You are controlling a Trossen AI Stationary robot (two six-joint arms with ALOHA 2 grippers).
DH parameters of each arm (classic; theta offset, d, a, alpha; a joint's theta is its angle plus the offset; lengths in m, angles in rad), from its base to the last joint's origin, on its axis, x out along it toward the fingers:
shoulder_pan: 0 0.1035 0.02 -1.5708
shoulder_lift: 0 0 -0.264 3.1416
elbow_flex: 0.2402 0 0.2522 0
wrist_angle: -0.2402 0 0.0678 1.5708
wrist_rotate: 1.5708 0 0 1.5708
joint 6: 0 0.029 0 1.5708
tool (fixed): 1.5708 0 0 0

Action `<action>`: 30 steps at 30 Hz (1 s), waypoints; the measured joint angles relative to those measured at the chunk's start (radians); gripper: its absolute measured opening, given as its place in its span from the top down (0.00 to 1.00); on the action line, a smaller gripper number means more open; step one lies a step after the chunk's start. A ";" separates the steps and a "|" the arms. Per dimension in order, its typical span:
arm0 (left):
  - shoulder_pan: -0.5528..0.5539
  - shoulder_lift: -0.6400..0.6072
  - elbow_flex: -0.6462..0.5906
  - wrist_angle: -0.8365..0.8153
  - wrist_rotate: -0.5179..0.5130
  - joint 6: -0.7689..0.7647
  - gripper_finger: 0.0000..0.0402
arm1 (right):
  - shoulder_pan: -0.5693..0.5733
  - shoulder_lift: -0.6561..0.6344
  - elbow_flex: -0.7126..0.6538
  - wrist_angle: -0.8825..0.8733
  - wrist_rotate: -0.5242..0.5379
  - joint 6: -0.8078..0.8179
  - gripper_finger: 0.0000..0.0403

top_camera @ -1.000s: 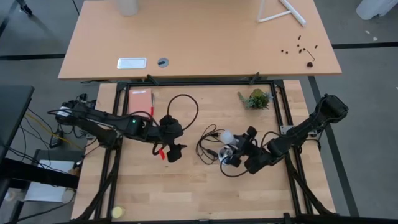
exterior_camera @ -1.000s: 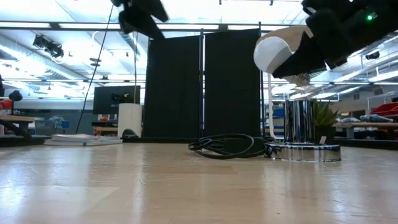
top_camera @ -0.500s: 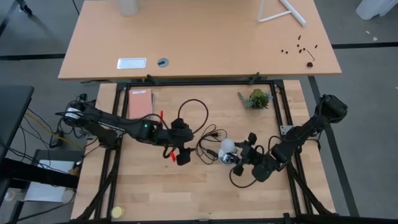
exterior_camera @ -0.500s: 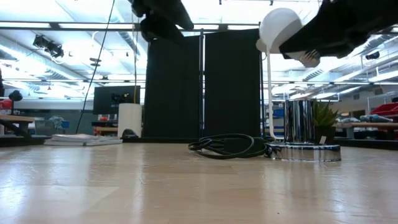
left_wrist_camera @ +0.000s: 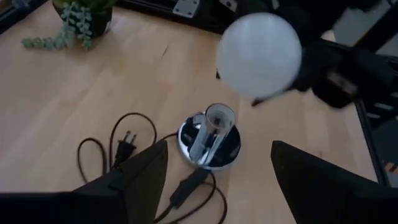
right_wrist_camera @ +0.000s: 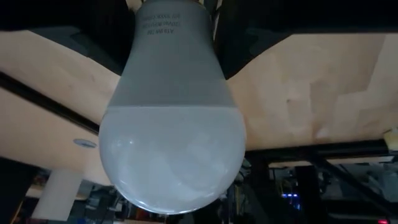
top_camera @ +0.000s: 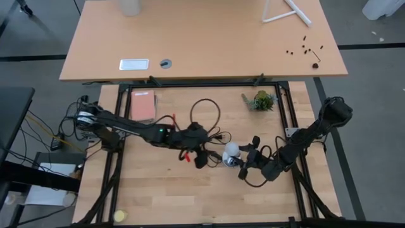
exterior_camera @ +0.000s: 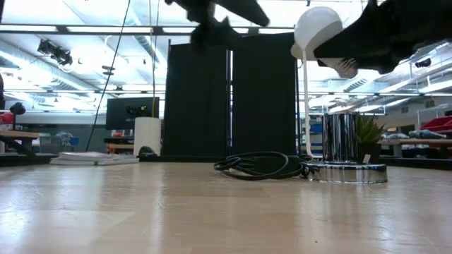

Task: Screw lightbulb
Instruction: Insert the lightbulb into the lamp

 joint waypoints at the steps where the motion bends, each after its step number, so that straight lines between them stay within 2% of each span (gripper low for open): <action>1: 0.005 0.021 0.024 -0.001 0.000 -0.005 0.27 | -0.004 0.024 0.000 0.031 -0.001 -0.022 0.51; 10: 0.039 0.149 0.230 -0.157 0.082 0.050 0.24 | -0.027 0.174 0.000 0.140 0.060 -0.025 0.51; 19: 0.058 0.214 0.297 -0.195 0.155 0.027 0.24 | -0.039 0.216 0.010 0.244 0.075 -0.103 0.51; 23: 0.058 0.214 0.305 -0.193 0.166 0.083 0.24 | -0.043 0.216 0.011 0.300 0.068 -0.167 0.51; 30: 0.058 0.227 0.306 -0.179 0.183 0.165 0.24 | -0.065 0.223 0.010 0.326 0.000 -0.166 0.51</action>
